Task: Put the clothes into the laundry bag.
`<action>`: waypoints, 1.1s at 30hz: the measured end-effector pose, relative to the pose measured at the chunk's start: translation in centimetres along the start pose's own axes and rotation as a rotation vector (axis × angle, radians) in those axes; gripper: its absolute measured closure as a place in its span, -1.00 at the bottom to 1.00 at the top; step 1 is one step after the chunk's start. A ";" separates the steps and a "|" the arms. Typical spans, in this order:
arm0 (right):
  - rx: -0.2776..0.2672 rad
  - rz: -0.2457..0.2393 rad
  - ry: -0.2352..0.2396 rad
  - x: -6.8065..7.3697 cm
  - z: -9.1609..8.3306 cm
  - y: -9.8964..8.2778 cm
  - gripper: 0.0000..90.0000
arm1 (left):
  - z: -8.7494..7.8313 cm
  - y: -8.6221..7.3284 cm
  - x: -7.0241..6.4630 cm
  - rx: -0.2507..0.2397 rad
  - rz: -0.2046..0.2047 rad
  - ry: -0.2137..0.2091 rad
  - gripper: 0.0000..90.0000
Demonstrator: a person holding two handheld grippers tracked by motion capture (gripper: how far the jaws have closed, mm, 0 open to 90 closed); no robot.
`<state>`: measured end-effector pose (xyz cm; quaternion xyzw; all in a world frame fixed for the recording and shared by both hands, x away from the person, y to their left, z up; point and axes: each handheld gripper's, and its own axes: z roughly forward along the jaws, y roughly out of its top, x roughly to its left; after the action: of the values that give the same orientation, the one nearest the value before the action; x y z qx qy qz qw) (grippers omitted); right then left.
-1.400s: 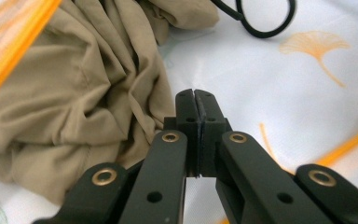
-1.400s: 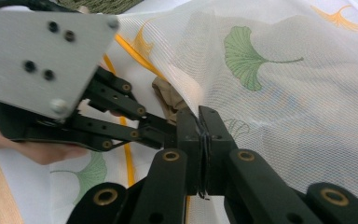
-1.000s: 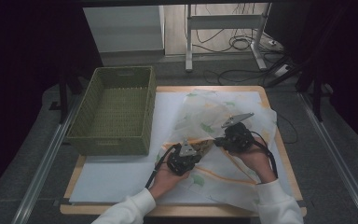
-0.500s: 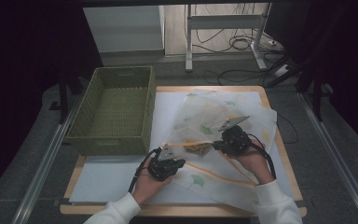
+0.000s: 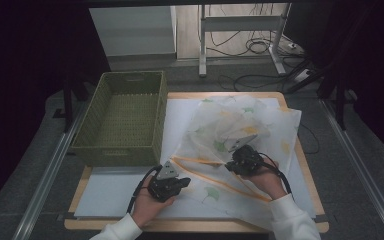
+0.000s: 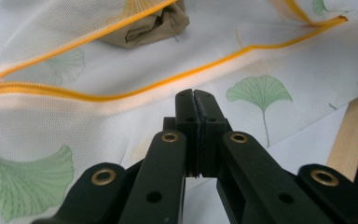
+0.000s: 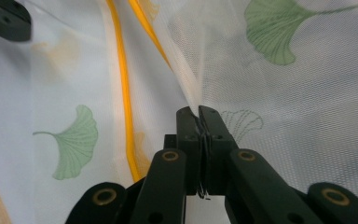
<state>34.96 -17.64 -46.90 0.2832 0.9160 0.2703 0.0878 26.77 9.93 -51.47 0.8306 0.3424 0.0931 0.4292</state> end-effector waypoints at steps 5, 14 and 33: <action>0.020 -0.007 0.007 0.2 0.9 -0.2 0.91 | -0.2 -0.3 0.2 0.002 -0.009 0.000 0.99; 0.036 -0.015 0.011 0.5 1.6 -0.4 0.89 | -0.1 -0.4 0.6 0.009 -0.022 -0.006 1.00; -0.081 0.065 0.024 -0.7 0.1 0.3 0.75 | -0.1 -0.4 0.6 0.011 -0.034 -0.009 0.98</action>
<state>35.76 -17.77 -46.83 0.3058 0.8955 0.3134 0.0793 27.01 10.51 -51.82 0.8275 0.3551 0.0800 0.4275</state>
